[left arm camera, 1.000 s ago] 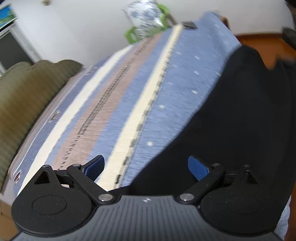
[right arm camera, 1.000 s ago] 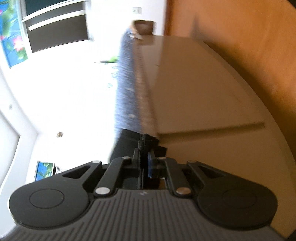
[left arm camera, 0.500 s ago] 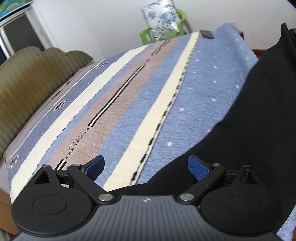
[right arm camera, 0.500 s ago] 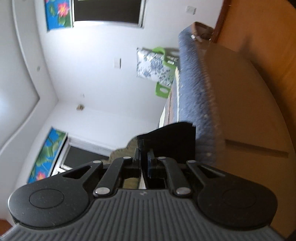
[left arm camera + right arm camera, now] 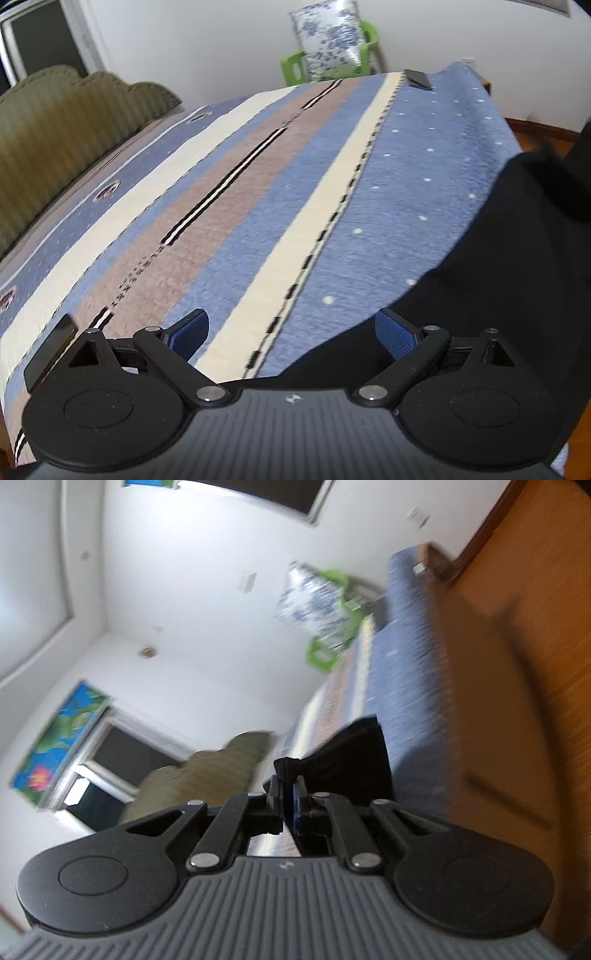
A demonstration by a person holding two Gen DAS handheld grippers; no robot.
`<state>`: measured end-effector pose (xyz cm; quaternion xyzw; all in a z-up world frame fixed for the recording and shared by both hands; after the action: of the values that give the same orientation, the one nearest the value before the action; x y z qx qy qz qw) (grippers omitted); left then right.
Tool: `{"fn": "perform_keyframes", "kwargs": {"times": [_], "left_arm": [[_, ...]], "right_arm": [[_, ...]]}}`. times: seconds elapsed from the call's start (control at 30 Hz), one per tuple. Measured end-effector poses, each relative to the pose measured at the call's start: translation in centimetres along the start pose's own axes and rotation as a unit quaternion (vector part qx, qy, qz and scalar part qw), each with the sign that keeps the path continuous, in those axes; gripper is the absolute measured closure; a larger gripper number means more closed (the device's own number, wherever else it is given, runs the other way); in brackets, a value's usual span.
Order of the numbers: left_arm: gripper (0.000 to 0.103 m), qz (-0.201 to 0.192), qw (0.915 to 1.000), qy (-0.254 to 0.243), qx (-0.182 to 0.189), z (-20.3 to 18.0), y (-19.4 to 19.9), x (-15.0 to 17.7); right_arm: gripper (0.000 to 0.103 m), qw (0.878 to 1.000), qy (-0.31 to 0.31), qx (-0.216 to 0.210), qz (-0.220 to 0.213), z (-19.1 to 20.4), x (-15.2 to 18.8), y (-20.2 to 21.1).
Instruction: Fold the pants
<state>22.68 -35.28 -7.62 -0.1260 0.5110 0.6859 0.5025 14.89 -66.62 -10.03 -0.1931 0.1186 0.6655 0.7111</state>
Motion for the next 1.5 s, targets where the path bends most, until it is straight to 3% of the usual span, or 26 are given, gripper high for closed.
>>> {"fn": "perform_keyframes", "kwargs": {"times": [0.13,0.2,0.3,0.33,0.37,0.4,0.47,0.53,0.63,0.77,0.87,0.97,1.0,1.03,1.07,1.17,1.5], "left_arm": [[0.006,0.003,0.9995,-0.029,-0.009,-1.3,-0.2,0.5],[0.006,0.006,0.9993,-0.033,-0.013,-1.4,-0.4,0.7],[0.006,0.013,0.9990,-0.037,-0.022,-1.1,-0.5,1.3],[0.006,0.014,0.9989,-0.039,-0.023,-1.0,-0.5,1.6],[0.006,0.014,0.9988,-0.040,-0.025,-0.8,-0.3,1.9],[0.006,0.012,0.9988,-0.040,-0.027,-0.6,-0.2,2.1],[0.006,0.004,0.9987,-0.041,-0.031,-0.2,0.3,2.6],[0.006,0.002,0.9988,-0.037,-0.033,0.3,0.9,3.2],[0.006,0.011,0.9991,-0.032,-0.025,0.8,1.6,4.2],[0.006,0.008,0.9989,-0.039,-0.025,1.2,2.6,5.1],[0.006,0.009,0.9986,-0.045,-0.026,1.3,3.0,5.7],[0.006,0.010,0.9987,-0.044,-0.023,1.3,3.3,6.1],[0.006,0.010,0.9987,-0.045,-0.023,1.3,3.3,6.3],[0.006,0.012,0.9986,-0.046,-0.024,1.3,3.3,6.4],[0.006,0.014,0.9985,-0.047,-0.026,1.3,3.3,6.4],[0.006,0.017,0.9986,-0.043,-0.027,1.5,3.3,6.6],[0.006,0.014,0.9997,-0.018,-0.011,2.4,4.3,5.9]], "right_arm": [[0.096,0.996,-0.035,0.075,-0.029,-7.3,-0.9,1.5],[0.096,0.992,-0.073,0.101,-0.020,-11.6,0.2,2.0],[0.081,0.984,-0.089,0.151,0.014,-15.9,2.9,2.8],[0.070,0.982,-0.069,0.178,0.008,-16.5,3.2,3.5],[0.066,0.979,-0.048,0.197,-0.005,-16.7,3.0,4.3],[0.065,0.979,-0.022,0.202,-0.025,-16.3,2.6,5.2],[0.060,0.985,-0.004,0.170,-0.034,-14.7,2.1,5.7],[0.042,0.990,-0.002,0.143,-0.012,-13.4,2.6,5.4],[0.042,0.993,-0.019,0.116,0.010,-12.8,3.5,4.9],[0.044,0.989,-0.121,0.082,0.017,-15.0,5.9,3.7],[0.045,0.987,-0.149,0.051,0.028,-15.2,7.6,2.1],[0.047,0.982,-0.167,0.079,0.030,-16.1,8.6,0.9],[0.051,0.979,-0.184,0.082,0.027,-16.3,8.9,1.0],[0.063,0.977,-0.202,0.070,0.020,-16.3,9.0,0.9],[0.067,0.975,-0.217,0.050,0.013,-16.1,9.2,0.8],[0.093,0.970,-0.244,0.013,0.000,-16.1,8.7,0.8],[0.096,0.970,-0.227,-0.043,-0.068,-11.4,3.8,6.9]]}}
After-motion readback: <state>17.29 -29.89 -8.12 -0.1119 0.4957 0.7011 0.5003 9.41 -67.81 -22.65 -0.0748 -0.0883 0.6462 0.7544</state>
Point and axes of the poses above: each gripper's, at about its wrist camera, not at the fingertips, and y roughly against the way its jaws point, z to its left, x to its underside, the point moved 10 cm from there along -y, roughly the way its jaws point, and after that the axes turned 15 degrees about -x, right-handed, at the moved point
